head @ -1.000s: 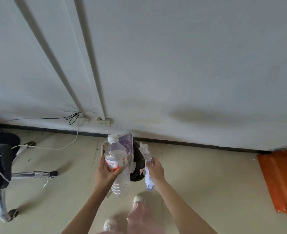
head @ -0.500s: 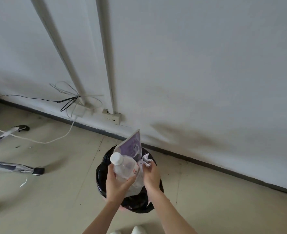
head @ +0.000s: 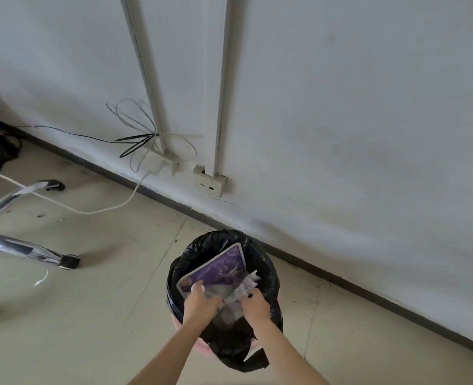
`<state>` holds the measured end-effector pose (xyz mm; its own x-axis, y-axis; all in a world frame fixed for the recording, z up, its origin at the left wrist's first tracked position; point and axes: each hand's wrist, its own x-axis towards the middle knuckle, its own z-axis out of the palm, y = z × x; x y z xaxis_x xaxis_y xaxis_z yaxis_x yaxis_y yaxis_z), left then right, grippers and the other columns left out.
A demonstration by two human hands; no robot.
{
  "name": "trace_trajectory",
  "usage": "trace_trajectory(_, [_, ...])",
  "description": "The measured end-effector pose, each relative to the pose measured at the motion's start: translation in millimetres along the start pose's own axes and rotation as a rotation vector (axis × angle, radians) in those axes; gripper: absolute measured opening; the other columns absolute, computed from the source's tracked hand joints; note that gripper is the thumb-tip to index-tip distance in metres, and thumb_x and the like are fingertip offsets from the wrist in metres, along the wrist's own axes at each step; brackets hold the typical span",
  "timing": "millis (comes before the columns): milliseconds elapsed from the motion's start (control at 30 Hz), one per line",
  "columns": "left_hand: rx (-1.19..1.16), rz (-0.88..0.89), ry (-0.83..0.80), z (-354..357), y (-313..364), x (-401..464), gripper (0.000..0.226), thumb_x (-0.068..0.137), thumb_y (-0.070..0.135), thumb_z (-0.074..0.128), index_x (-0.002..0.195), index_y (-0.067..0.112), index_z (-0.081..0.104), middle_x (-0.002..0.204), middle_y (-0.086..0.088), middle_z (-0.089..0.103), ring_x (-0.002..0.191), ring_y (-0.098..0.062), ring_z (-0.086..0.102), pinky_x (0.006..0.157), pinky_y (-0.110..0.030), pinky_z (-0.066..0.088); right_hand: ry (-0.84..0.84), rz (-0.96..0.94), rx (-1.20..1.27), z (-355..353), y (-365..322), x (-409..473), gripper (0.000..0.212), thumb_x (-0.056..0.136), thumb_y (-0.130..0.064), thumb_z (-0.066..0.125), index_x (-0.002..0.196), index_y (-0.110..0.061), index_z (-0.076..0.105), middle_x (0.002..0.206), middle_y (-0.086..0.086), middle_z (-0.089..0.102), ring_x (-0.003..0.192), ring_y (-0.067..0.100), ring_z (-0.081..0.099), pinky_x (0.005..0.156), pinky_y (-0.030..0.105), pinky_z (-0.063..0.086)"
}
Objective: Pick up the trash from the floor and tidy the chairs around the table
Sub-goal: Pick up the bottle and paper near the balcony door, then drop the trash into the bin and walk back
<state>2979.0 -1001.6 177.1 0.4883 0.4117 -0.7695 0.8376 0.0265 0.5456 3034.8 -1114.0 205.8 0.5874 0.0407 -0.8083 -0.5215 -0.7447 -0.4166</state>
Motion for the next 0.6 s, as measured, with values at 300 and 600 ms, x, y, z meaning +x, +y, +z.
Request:
trace_trajectory(300, [-0.053, 0.241, 0.052, -106, 59, -196, 0.023, 0.085, 0.007, 0.052, 0.100, 0.017, 0.065, 0.090, 0.003, 0.070, 0.087, -0.015, 0.064, 0.082, -0.029, 0.051, -0.031, -0.383, -0.251, -52, -74, -174, 0.031, 0.098, -0.019, 0.034, 0.123, -0.013, 0.052, 0.123, -0.001, 0.057, 0.118, 0.021, 0.052, 0.093, 0.024, 0.038])
trace_trajectory(600, [-0.457, 0.223, 0.466, -225, 49, -424, 0.027, 0.089, 0.000, 0.046, 0.111, 0.005, 0.060, 0.085, 0.005, 0.066, 0.062, 0.011, 0.061, 0.059, -0.004, 0.045, -0.390, -0.622, -0.282, -63, -136, -359, 0.029, 0.093, -0.014, 0.048, 0.121, -0.016, 0.054, 0.121, 0.005, 0.062, 0.117, 0.019, 0.055, 0.105, 0.043, 0.041])
